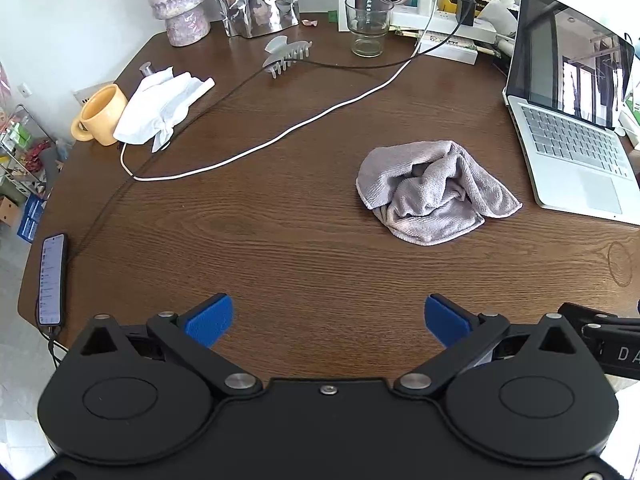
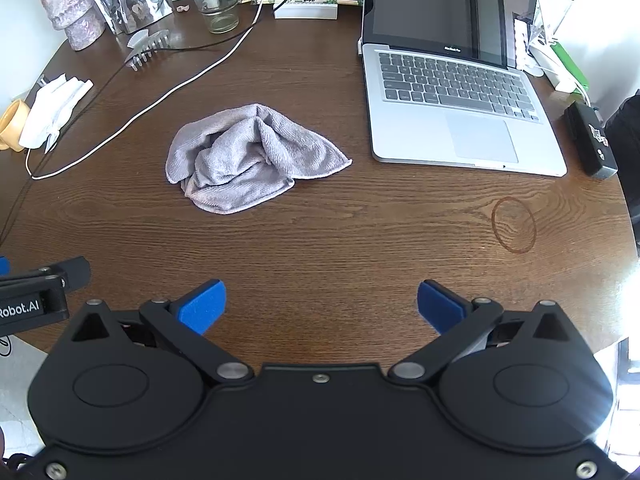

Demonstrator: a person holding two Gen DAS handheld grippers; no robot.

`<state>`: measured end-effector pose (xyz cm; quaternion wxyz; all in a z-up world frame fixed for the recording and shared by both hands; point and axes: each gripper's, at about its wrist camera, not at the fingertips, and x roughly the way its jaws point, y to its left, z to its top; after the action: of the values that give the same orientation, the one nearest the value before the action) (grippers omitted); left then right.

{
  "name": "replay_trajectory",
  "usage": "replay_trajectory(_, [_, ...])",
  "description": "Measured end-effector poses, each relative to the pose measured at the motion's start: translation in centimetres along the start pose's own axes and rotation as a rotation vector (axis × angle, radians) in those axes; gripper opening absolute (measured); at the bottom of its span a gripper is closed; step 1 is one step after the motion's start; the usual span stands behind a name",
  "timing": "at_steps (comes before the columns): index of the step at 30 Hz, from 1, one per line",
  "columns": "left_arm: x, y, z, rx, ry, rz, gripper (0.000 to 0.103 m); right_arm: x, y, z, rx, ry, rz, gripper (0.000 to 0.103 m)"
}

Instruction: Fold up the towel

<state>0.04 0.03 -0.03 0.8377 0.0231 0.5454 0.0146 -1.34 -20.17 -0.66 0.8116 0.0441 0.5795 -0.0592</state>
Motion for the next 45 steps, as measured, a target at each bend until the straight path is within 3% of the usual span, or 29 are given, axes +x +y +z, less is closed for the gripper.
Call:
replay_trajectory(6, [0.4,0.3,0.2,-0.002,0.022,-0.019,0.103,-0.3,0.6,-0.5,-0.009,-0.024,-0.021,0.103])
replay_trajectory(13, [0.6,-0.1,0.7,0.012,0.030,-0.011,0.103,0.4,0.2,0.6,-0.008,0.009,0.009,0.103])
replay_trajectory(18, [1.1,-1.4,0.6,0.034,-0.003,-0.026,0.103,0.9,0.2,1.1,-0.040,-0.022,0.026,0.103])
replay_trajectory(22, [1.8,-2.6,1.0,0.105,-0.047,0.010,0.103,2.3,-0.3,1.7,-0.121,-0.070,0.057,0.103])
replay_trajectory(27, [3.2,-3.0,1.5,0.175,-0.055,0.005,0.103,4.4,-0.9,2.7,-0.361,-0.124,0.111,0.102])
replay_trajectory(30, [3.7,-3.5,1.5,0.189,-0.045,-0.002,0.103,5.5,-1.3,2.9,-0.589,-0.206,0.174,0.102])
replay_trajectory(34, [4.1,-4.1,1.2,0.205,-0.041,0.001,0.103,7.7,-2.0,2.9,-0.926,-0.322,0.185,0.102])
replay_trajectory(39, [4.0,-4.5,0.9,0.199,-0.048,0.010,0.103,10.8,-2.9,4.3,-1.206,-0.297,0.264,0.102])
replay_trajectory(41, [3.8,-3.6,0.5,0.175,-0.052,-0.002,0.103,12.4,-2.5,4.9,-1.314,-0.244,0.249,0.102])
replay_trajectory(45, [3.7,-3.3,0.3,0.140,-0.044,0.000,0.103,14.4,-2.1,6.2,-1.405,-0.186,0.244,0.102])
